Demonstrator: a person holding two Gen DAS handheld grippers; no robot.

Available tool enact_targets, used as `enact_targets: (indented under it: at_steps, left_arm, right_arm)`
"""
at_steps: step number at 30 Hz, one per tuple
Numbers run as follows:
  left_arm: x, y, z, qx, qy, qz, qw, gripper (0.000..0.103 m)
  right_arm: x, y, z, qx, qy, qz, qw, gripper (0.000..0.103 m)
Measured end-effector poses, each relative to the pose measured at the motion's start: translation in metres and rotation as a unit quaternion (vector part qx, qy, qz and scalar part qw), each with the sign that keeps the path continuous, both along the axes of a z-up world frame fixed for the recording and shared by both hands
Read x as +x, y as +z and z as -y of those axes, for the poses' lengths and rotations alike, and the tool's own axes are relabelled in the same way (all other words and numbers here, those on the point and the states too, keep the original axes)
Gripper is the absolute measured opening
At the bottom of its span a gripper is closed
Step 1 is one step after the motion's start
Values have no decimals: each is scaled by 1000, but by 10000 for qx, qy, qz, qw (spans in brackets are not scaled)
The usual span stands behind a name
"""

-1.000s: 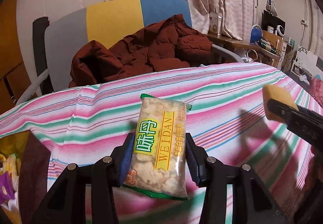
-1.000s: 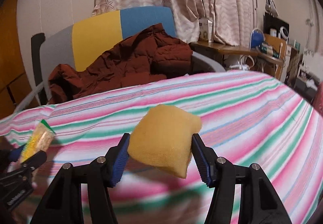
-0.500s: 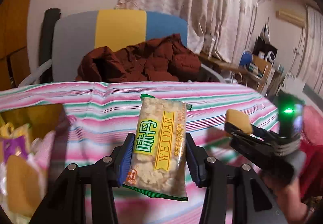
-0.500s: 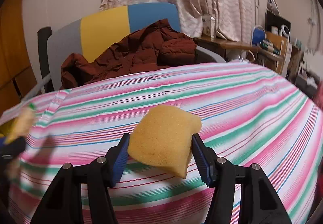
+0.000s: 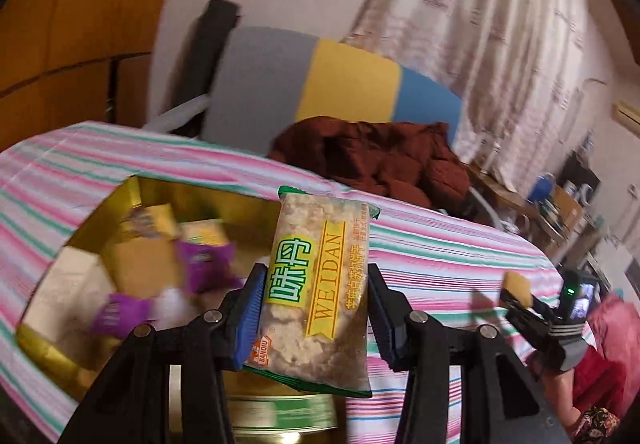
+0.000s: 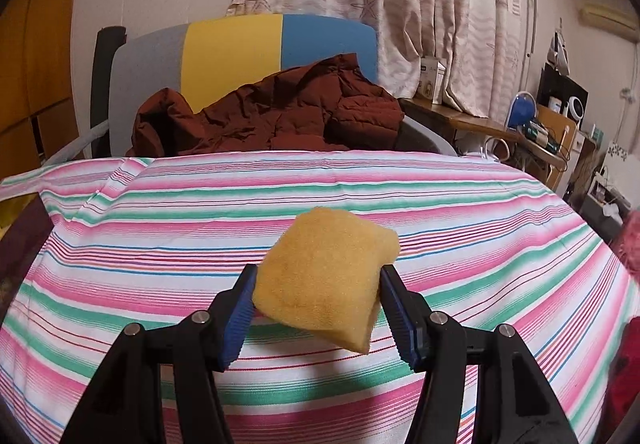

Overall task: Organize objects
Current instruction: 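Carry the cracker pack and sponge toward the gold tray, then open the left gripper over the tray while the right lowers the sponge in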

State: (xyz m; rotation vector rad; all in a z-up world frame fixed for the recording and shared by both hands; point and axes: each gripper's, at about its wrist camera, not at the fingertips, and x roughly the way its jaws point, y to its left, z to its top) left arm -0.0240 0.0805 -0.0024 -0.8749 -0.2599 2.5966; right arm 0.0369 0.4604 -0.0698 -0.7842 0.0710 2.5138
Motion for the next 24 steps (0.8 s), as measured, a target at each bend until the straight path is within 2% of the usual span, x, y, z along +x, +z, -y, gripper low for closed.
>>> enact_targets:
  at_steps: [3,8,12,16,19,21,24]
  left_arm:
    - [-9,-11,22,-10,213,179,9996,48]
    - [-24,-33,31,-153,217,502,9984,48]
    - [-33,-48,32,-147,244,747,9968,48]
    - [-33,-56,34,-179,334,780,9962,48]
    - [-33,-59,36,-327,453,792,9953,48]
    - [-36,-66,38,-498,587,937,9926,50]
    - [-36,-73,45,-426,648,1055,9914,56]
  right_arm:
    - [-3,0,5,96,103,90,9999,61]
    - [-6,8,18,234,264,138,9993,61]
    - [-1,25,37,-175,484,-77,9986,61]
    - [-2,42,67,-322,919,-252,9949,61]
    - [-5,56,97,-471,1350,-423,9888,61]
    - [-8,63,114,-557,1583,-515,9845,61]
    - [-17,72,143,-664,1960,-602,9765,61]
